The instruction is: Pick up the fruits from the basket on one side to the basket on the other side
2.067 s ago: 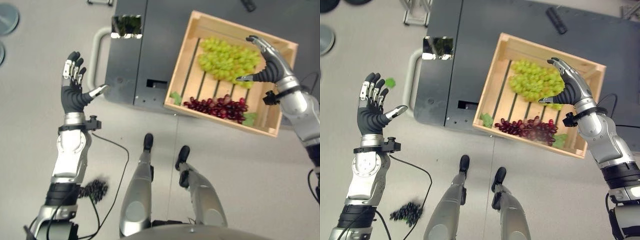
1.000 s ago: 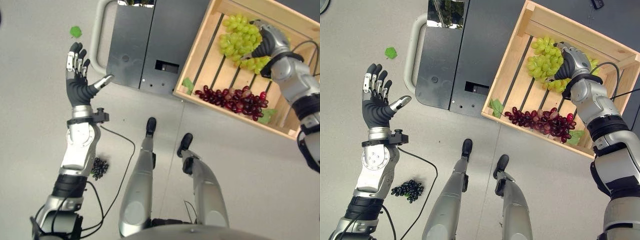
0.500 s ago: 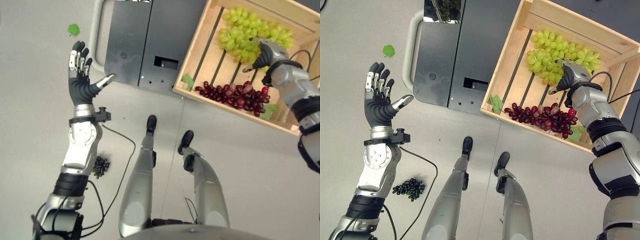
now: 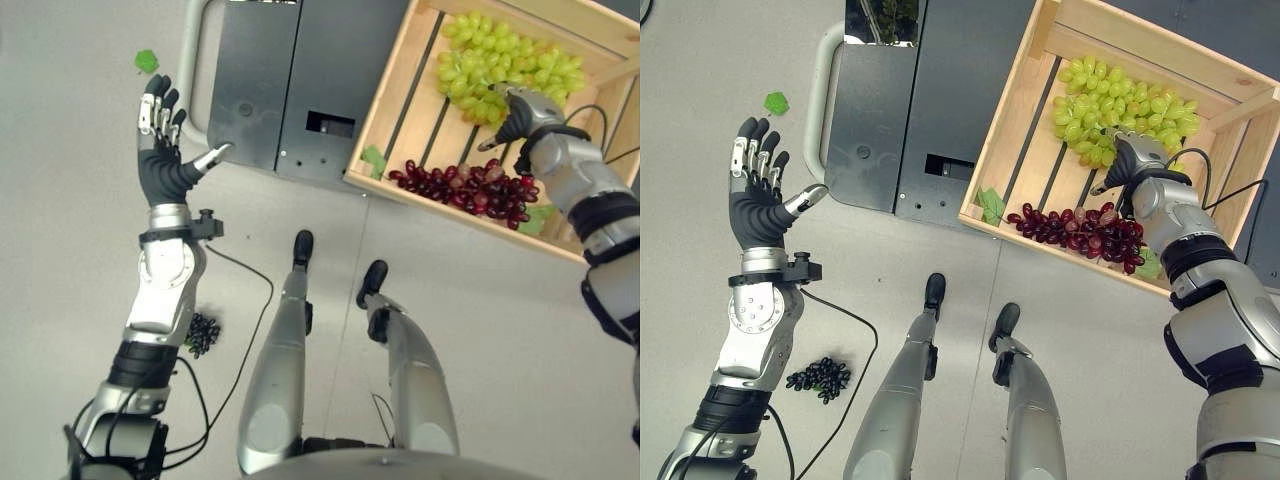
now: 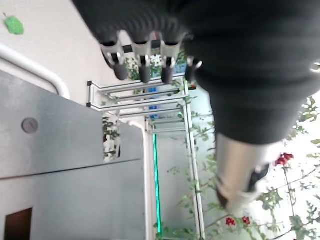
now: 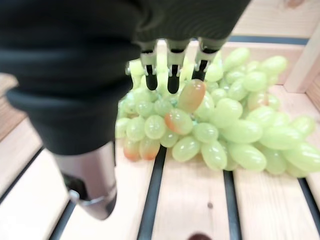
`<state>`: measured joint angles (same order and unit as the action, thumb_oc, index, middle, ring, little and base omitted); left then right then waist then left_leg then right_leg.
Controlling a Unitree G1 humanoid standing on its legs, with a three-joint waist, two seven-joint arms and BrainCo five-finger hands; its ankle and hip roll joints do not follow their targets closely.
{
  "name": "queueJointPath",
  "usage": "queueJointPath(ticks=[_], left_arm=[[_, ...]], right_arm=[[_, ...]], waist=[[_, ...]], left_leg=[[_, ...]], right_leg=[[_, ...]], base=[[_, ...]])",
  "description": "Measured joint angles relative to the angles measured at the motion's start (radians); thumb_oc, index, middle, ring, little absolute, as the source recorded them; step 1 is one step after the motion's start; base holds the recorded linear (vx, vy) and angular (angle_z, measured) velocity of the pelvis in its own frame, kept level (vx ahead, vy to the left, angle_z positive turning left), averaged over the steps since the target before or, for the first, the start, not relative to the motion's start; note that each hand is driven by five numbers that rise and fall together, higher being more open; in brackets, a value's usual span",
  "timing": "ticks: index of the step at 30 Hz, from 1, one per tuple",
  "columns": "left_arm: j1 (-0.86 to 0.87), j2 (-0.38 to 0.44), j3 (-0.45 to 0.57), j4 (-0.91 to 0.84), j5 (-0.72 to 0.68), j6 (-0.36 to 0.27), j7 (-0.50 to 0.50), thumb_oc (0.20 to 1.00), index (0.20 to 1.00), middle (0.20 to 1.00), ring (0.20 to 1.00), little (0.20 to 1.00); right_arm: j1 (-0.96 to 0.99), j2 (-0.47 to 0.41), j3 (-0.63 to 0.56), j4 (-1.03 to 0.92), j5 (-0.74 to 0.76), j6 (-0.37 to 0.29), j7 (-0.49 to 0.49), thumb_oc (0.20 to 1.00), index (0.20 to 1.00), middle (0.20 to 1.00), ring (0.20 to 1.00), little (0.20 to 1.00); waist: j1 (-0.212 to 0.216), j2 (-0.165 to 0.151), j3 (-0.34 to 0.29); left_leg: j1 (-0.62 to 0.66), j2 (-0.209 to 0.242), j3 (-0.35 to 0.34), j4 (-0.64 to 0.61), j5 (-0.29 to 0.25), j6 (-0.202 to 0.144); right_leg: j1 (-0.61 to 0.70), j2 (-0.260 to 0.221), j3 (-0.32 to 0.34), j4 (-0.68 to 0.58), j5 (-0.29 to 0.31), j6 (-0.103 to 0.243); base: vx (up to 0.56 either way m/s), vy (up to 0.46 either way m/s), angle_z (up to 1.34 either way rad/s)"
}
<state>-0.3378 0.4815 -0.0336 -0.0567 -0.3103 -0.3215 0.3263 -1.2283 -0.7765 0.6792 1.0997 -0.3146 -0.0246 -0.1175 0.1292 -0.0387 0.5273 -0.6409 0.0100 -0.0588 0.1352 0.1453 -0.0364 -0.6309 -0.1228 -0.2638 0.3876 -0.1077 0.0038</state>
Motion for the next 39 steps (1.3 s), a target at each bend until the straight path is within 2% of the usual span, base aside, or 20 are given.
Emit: queueJointPath(ticks=[11,14,21,29,30,31,39], left_arm=[[0.011,0.002,-0.004,-0.001,0.0,0.001,0.01,1.0,1.0,1.0,1.0,1.0],[0.01,0.003,-0.005,-0.003,0.0,0.001,0.018,1.0,1.0,1.0,1.0,1.0],[0.007,0.003,-0.024,-0.003,0.0,0.004,0.029,1.0,1.0,1.0,1.0,1.0],[0.005,0.003,-0.029,-0.017,0.0,0.006,0.03,1.0,1.0,1.0,1.0,1.0],[0.005,0.003,-0.03,-0.026,0.0,0.007,0.03,1.0,1.0,1.0,1.0,1.0],[0.005,0.003,-0.031,-0.034,0.0,0.007,0.029,1.0,1.0,1.0,1.0,1.0],[0.006,0.007,-0.033,-0.041,0.0,0.007,0.029,1.0,1.0,1.0,1.0,1.0]], right_arm=[[-0.068,0.005,-0.006,0.092,0.014,0.023,-0.056,1.0,1.0,1.0,1.0,1.0],[-0.07,0.002,-0.075,0.117,0.071,0.025,-0.079,1.0,1.0,1.0,1.0,1.0],[-0.095,0.006,-0.136,0.131,0.192,0.024,-0.11,1.0,1.0,1.0,1.0,1.0],[-0.123,0.021,-0.135,0.167,0.2,0.025,-0.112,1.0,1.0,1.0,1.0,1.0],[-0.124,0.027,-0.135,0.174,0.2,0.026,-0.111,0.517,0.517,0.517,0.517,0.517],[-0.124,0.028,-0.136,0.174,0.202,0.026,-0.111,0.2,0.2,0.2,0.2,0.2],[-0.13,0.042,-0.158,0.198,0.244,0.028,-0.11,0.2,0.2,0.2,0.2,0.2]], waist=[[0.022,0.014,0.0],[0.027,0.028,-0.001],[0.026,0.03,-0.001],[0.026,0.03,-0.001],[0.026,0.03,-0.001],[0.026,0.03,-0.001],[0.029,0.032,-0.002]], left_leg=[[-0.039,-0.005,-0.017,-0.001,0.008,-0.004],[-0.047,-0.013,-0.027,-0.002,0.013,-0.005],[-0.076,-0.015,-0.028,-0.002,0.025,-0.006],[-0.088,-0.015,-0.029,-0.002,0.031,-0.008],[-0.087,-0.015,-0.031,-0.002,0.032,-0.008],[-0.088,-0.015,-0.031,-0.002,0.033,-0.008],[-0.093,-0.016,-0.034,-0.003,0.036,-0.01]], right_leg=[[-0.039,-0.005,-0.014,0.016,-0.007,-0.005],[-0.054,-0.016,-0.019,0.044,-0.022,-0.007],[-0.094,-0.022,-0.019,0.069,-0.026,-0.01],[-0.11,-0.024,-0.018,0.081,-0.027,-0.012],[-0.11,-0.024,-0.018,0.082,-0.027,-0.012],[-0.11,-0.024,-0.018,0.083,-0.027,-0.012],[-0.121,-0.026,-0.019,0.098,-0.032,-0.019]], base=[[0.0,-0.007,0.04],[0.01,0.006,0.13],[0.0,0.002,0.01],[0.0,0.0,0.0],[0.0,0.0,0.0],[0.0,0.0,0.0],[0.0,0.0,0.0]])
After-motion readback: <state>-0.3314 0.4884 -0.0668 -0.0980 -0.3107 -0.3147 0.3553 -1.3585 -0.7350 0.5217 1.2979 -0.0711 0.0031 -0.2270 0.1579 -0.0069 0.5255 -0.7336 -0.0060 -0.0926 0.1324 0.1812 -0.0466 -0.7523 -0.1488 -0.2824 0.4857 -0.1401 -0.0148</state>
